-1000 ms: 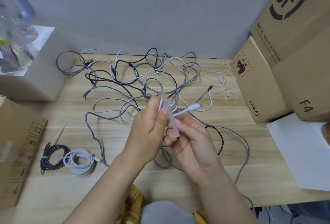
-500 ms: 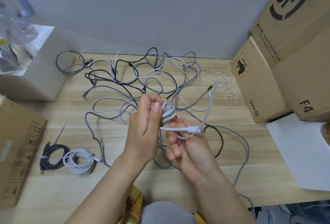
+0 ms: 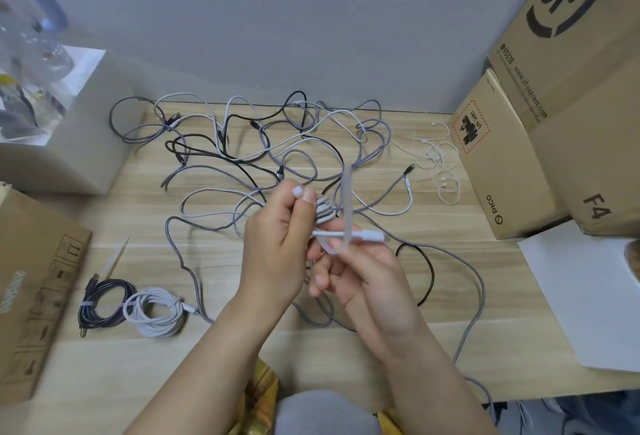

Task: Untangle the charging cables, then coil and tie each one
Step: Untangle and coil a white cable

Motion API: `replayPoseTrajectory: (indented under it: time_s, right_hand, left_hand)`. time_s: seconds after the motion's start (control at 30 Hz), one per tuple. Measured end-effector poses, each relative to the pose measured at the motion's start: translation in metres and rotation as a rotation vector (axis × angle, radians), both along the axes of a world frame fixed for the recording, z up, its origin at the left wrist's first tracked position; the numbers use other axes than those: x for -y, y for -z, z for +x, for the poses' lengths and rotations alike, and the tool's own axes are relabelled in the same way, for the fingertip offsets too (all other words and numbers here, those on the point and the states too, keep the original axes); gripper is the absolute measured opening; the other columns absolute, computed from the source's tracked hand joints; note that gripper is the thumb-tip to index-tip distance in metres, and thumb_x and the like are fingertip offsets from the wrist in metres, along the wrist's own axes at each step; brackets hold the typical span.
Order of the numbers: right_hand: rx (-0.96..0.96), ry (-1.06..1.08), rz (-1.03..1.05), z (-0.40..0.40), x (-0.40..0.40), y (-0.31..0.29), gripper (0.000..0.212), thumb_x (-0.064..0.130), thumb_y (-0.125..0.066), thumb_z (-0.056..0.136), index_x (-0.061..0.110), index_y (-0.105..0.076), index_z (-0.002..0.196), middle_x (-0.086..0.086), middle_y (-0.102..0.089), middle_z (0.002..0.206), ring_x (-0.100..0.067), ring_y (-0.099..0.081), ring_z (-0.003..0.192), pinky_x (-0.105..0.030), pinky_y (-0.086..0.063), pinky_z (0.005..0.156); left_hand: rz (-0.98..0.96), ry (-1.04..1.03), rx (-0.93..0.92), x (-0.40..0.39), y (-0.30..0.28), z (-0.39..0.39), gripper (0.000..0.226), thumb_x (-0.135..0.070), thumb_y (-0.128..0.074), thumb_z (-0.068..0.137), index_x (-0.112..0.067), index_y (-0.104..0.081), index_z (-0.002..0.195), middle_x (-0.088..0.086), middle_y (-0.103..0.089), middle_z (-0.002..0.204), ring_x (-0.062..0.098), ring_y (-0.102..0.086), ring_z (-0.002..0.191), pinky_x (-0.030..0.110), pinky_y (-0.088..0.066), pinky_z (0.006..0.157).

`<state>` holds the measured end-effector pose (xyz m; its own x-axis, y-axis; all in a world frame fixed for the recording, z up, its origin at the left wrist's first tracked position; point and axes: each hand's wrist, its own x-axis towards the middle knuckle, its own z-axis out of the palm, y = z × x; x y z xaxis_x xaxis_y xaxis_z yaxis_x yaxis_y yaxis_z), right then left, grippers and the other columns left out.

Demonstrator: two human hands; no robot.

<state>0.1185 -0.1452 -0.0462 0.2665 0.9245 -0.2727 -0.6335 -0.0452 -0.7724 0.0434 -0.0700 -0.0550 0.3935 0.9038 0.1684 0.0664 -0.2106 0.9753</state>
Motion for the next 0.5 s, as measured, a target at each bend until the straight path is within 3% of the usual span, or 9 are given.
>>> replayPoseTrajectory:
  time_s: [0.1,0.23,0.3,0.37,0.43,0.5]
  right_hand:
    - [0.185,0.026,-0.04,-0.003,0.001,0.005,0.016,0.015,-0.049,0.08,0.01,-0.064,0.086,-0.002,-0.057,0.067,-0.011,-0.047,0.049,-0.026,-0.046,0.054]
    - [0.545,0.059,-0.091,-0.006,0.005,0.008,0.026,0.014,-0.048,0.08,0.023,-0.067,0.095,0.005,-0.058,0.066,-0.011,-0.049,0.053,-0.026,-0.047,0.059]
    - [0.854,0.148,-0.06,-0.009,0.007,0.008,0.026,0.018,-0.056,0.079,0.035,-0.066,0.094,0.007,-0.057,0.069,-0.013,-0.05,0.057,-0.028,-0.048,0.059]
    - [1.117,0.22,0.004,-0.01,0.007,0.006,0.016,0.027,-0.061,0.08,0.035,-0.068,0.091,0.007,-0.054,0.072,-0.011,-0.049,0.061,-0.026,-0.046,0.059]
    - [1.213,0.268,0.073,-0.009,0.006,0.001,0.012,0.038,-0.062,0.083,0.028,-0.067,0.083,0.006,-0.049,0.076,-0.011,-0.048,0.067,-0.025,-0.042,0.062]
    - [1.157,0.275,0.184,-0.007,0.006,-0.002,0.025,0.043,-0.053,0.09,0.023,-0.063,0.078,0.007,-0.051,0.079,-0.015,-0.051,0.076,-0.026,-0.042,0.069]
  left_hand:
    - [-0.022,-0.045,-0.016,0.001,0.0,0.001,0.04,-0.045,-0.038,0.089,-0.008,-0.047,0.076,0.011,-0.051,0.062,0.03,-0.048,0.057,0.038,-0.038,0.051]
    - [0.001,-0.108,-0.09,-0.003,0.003,-0.001,0.028,-0.036,-0.036,0.093,-0.021,-0.041,0.069,-0.011,-0.043,0.056,0.008,-0.035,0.053,0.024,-0.029,0.05]
    - [-0.006,-0.113,-0.106,-0.008,0.005,-0.003,0.027,-0.036,-0.035,0.092,-0.023,-0.04,0.07,-0.011,-0.042,0.056,0.008,-0.032,0.053,0.028,-0.03,0.052]
    - [-0.005,-0.085,-0.133,-0.009,0.007,-0.004,0.028,-0.037,-0.036,0.093,-0.022,-0.044,0.072,-0.004,-0.048,0.06,0.012,-0.036,0.053,0.034,-0.033,0.054]
    - [-0.002,-0.037,-0.17,-0.006,0.01,-0.004,0.031,-0.039,-0.036,0.093,-0.017,-0.047,0.074,0.002,-0.047,0.061,0.018,-0.038,0.054,0.036,-0.033,0.054]
    - [0.0,0.002,-0.172,-0.004,0.011,-0.003,0.03,-0.038,-0.037,0.094,-0.021,-0.042,0.07,-0.005,-0.039,0.055,0.013,-0.033,0.052,0.034,-0.029,0.051]
